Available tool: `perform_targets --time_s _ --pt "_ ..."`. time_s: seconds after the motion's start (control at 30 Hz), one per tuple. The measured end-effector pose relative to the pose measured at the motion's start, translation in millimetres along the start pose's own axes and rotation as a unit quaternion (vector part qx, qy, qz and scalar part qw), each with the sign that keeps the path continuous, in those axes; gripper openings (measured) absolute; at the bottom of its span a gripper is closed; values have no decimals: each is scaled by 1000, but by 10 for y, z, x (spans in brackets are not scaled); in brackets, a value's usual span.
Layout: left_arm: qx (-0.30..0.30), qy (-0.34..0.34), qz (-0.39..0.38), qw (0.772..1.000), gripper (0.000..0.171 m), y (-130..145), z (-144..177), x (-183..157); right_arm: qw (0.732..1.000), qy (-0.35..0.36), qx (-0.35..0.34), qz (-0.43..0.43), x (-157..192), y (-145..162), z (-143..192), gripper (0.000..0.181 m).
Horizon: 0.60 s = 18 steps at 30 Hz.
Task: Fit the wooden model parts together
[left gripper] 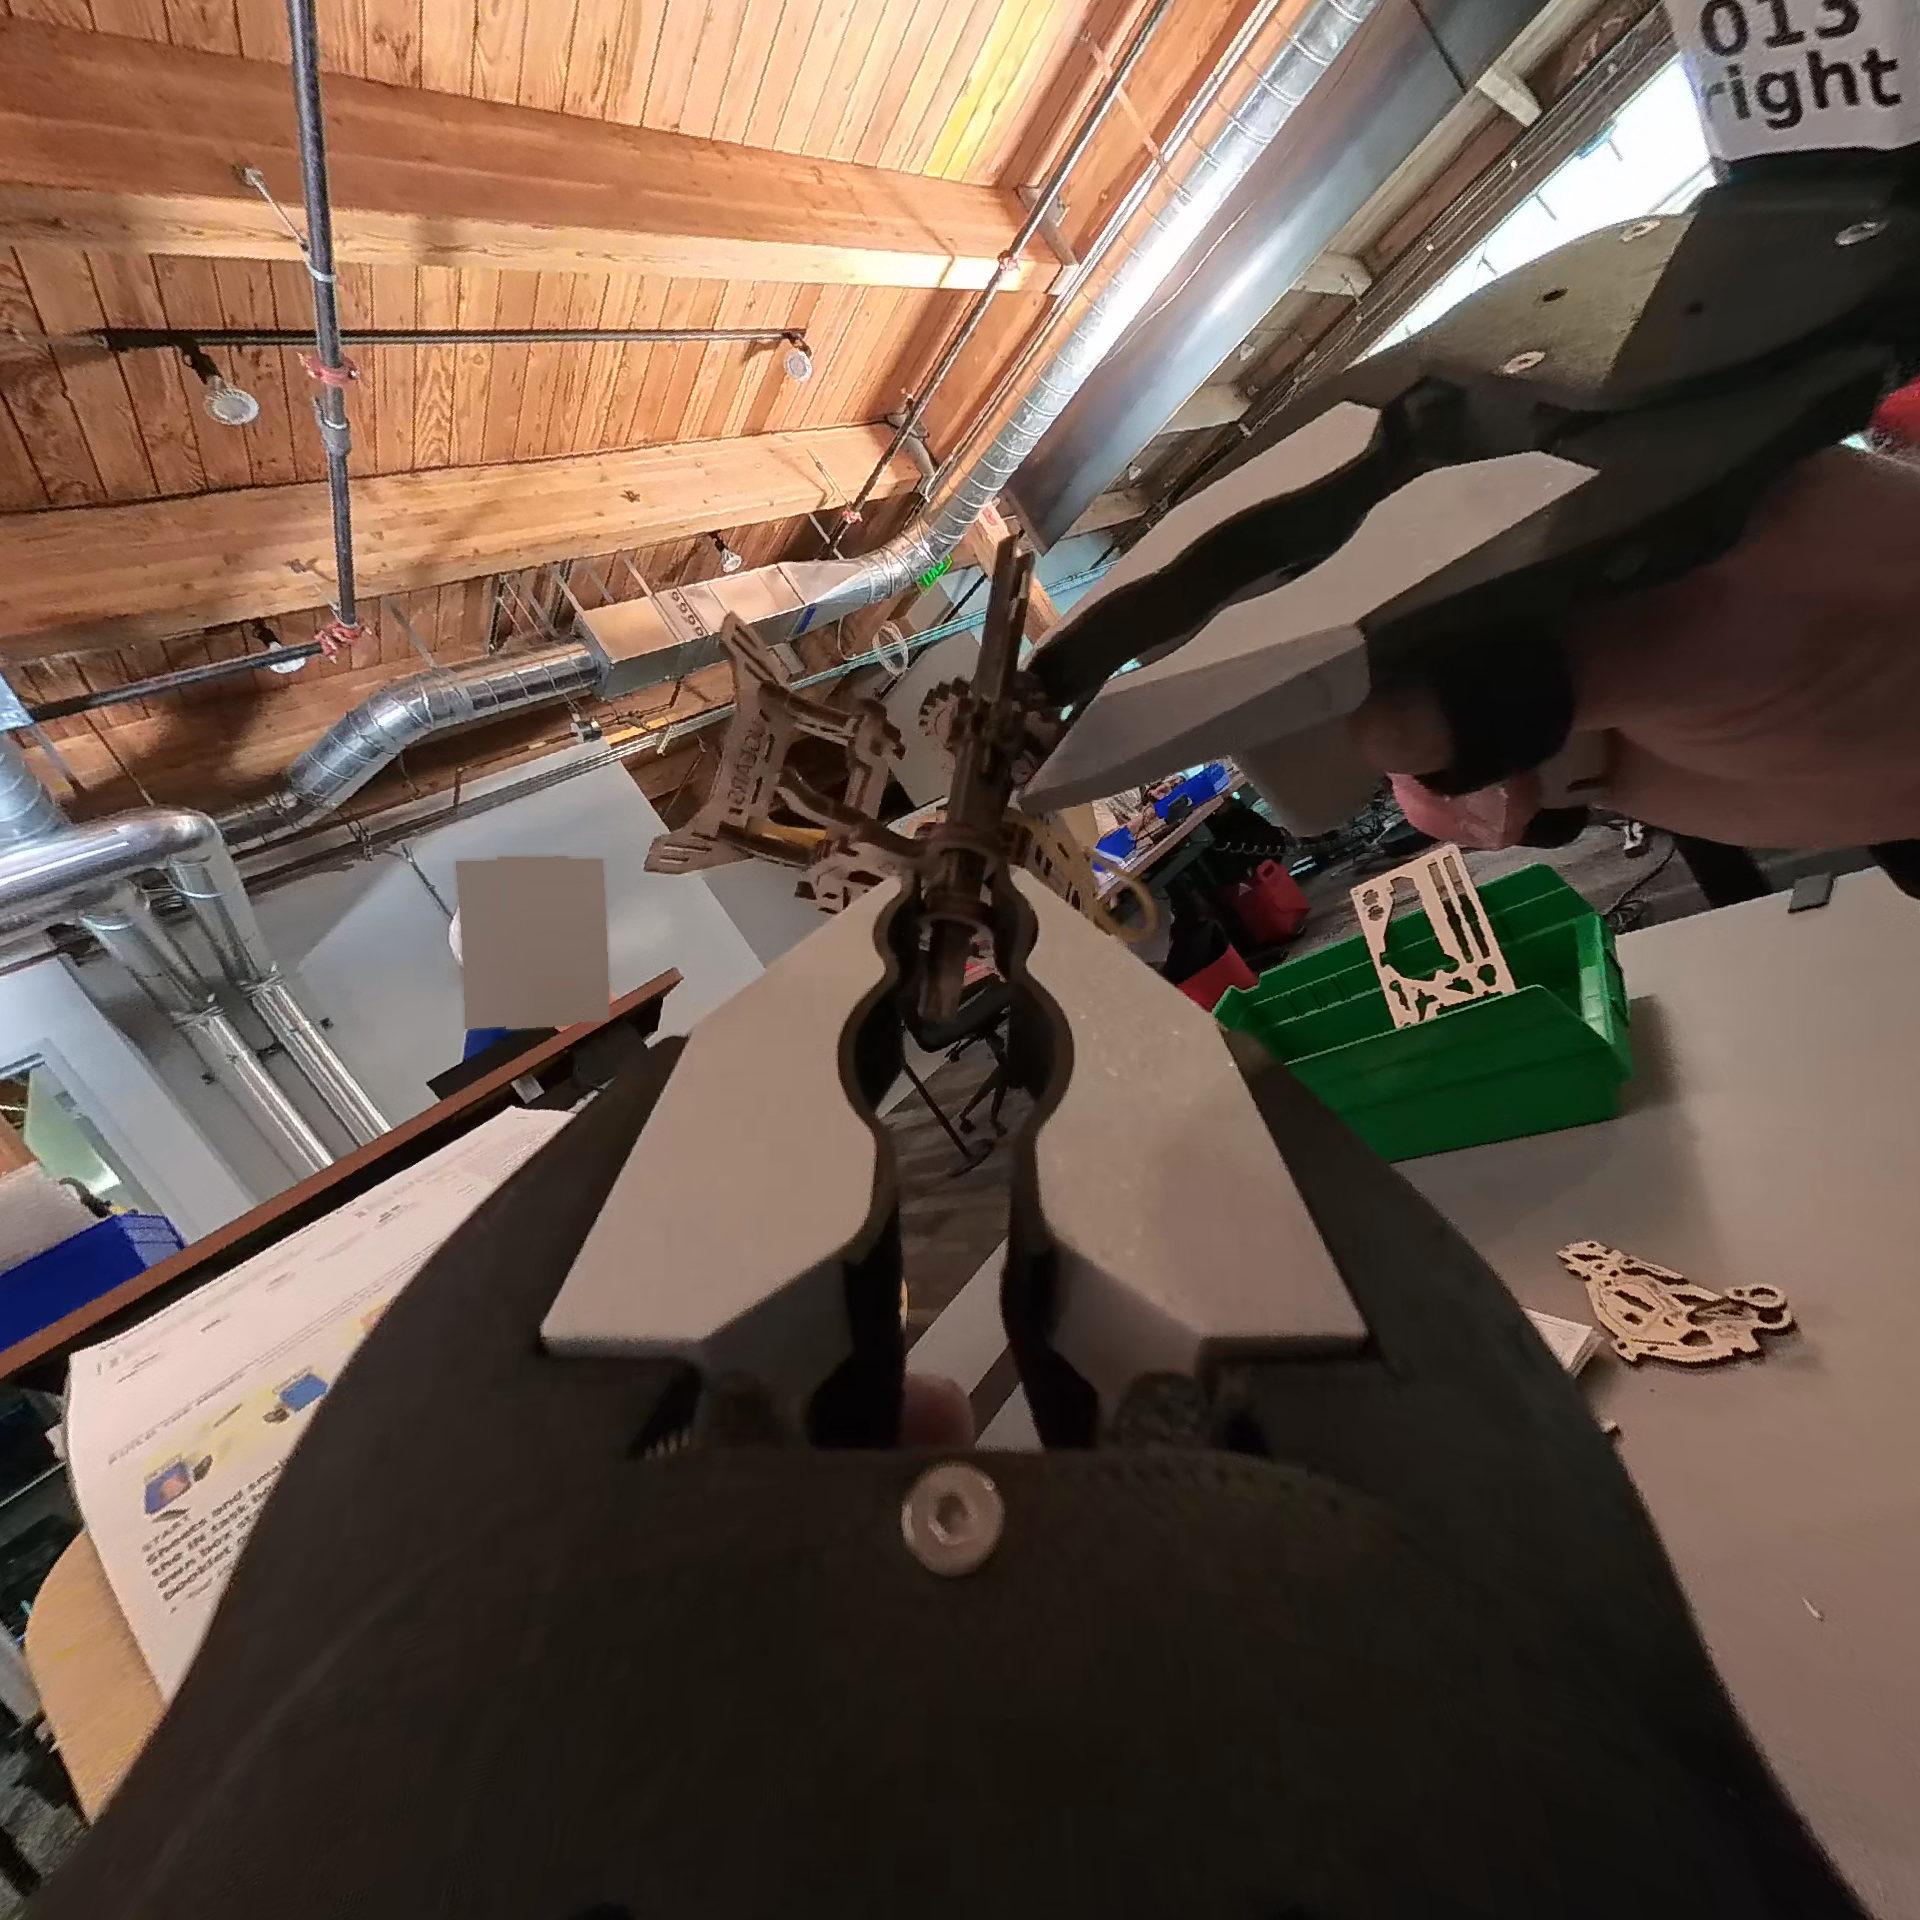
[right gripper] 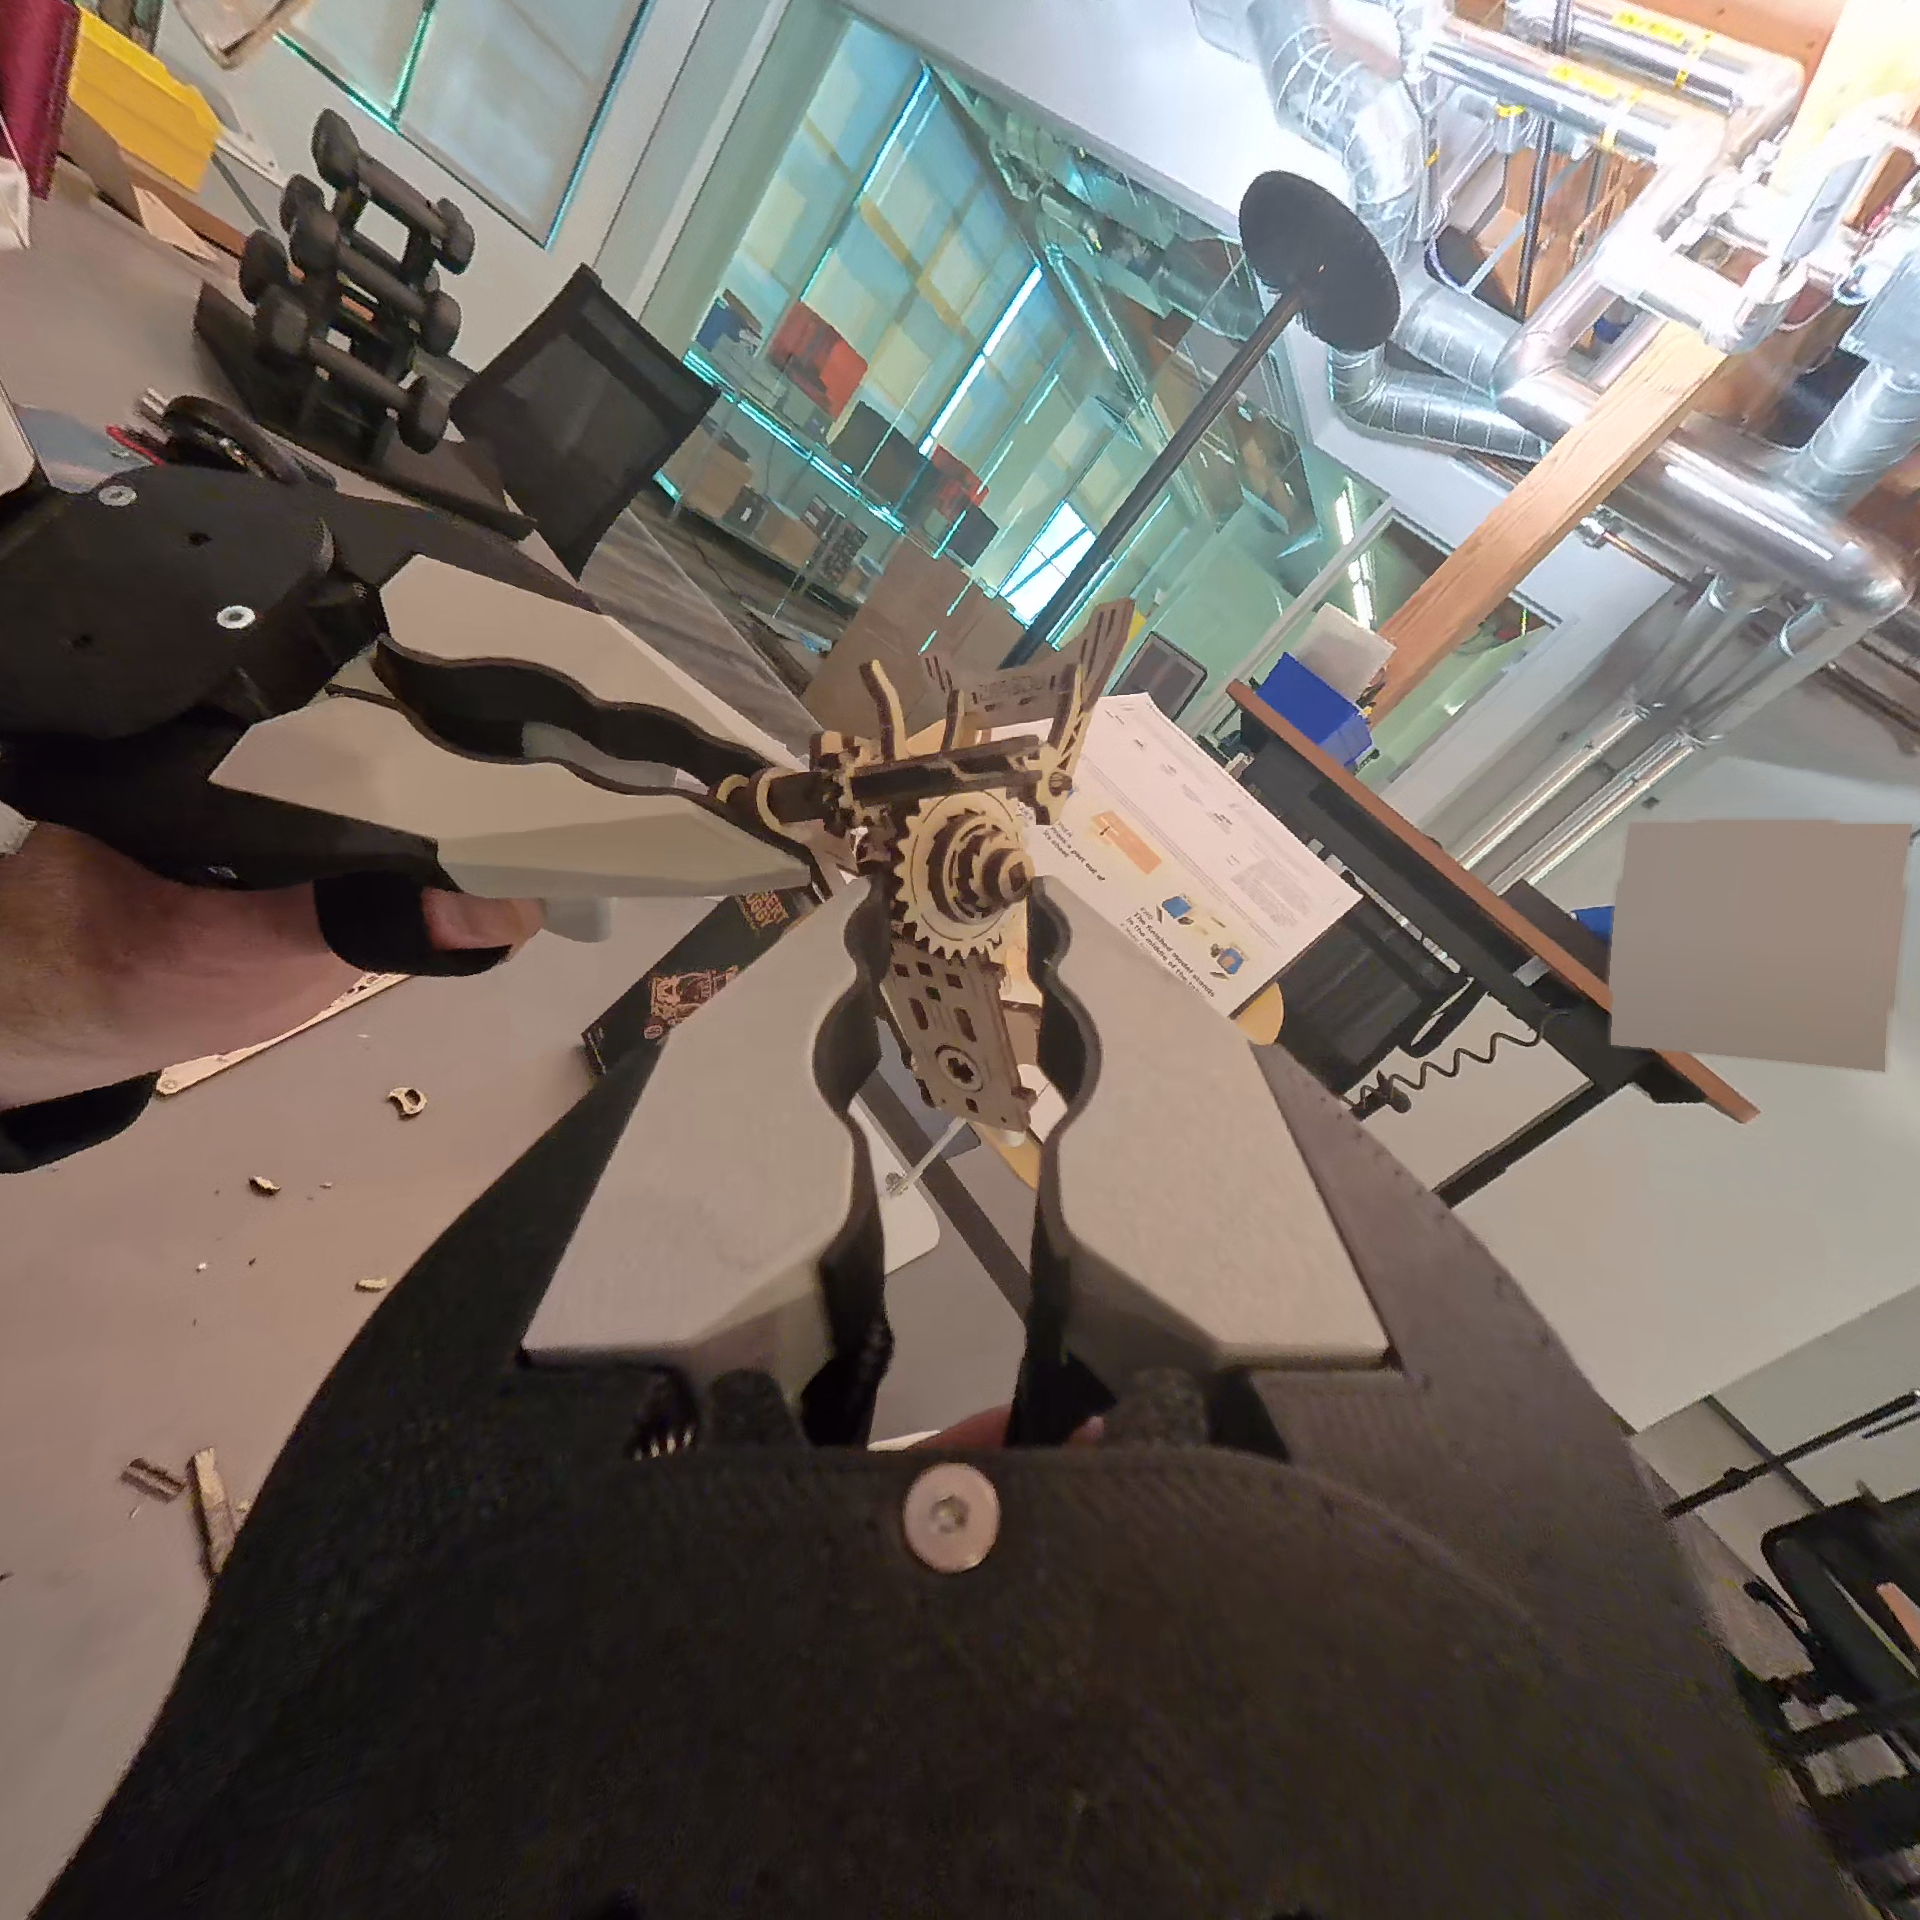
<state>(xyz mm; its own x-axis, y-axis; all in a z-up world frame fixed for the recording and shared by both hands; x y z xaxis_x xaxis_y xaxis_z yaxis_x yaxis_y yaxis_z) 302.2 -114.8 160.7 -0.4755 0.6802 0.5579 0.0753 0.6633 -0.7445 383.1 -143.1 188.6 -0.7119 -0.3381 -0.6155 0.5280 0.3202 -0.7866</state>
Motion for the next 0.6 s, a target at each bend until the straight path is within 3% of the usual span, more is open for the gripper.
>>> perform_targets --time_s 0.33,0.6 --pt "17 1 74 997 10 117 -42 57 999 12 14 -43 -83 108 -5 23" --pt "28 8 139 990 11 192 -93 100 982 -9 -26 -188 -261 191 60 22"
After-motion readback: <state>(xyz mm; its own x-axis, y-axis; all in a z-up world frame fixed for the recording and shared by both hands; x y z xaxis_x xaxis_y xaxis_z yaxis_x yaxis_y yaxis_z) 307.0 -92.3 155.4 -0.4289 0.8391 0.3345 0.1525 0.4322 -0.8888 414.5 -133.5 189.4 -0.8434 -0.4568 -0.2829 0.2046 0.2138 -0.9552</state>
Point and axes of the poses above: each gripper's, where its closed fingertips meet, z back along the fingers, y out of its underside, x = y × z across the jaws, the point moved 5 cm from there along z, back along the fingers, and after that the axes turned 2 degrees about x, right-handed, at the moved point
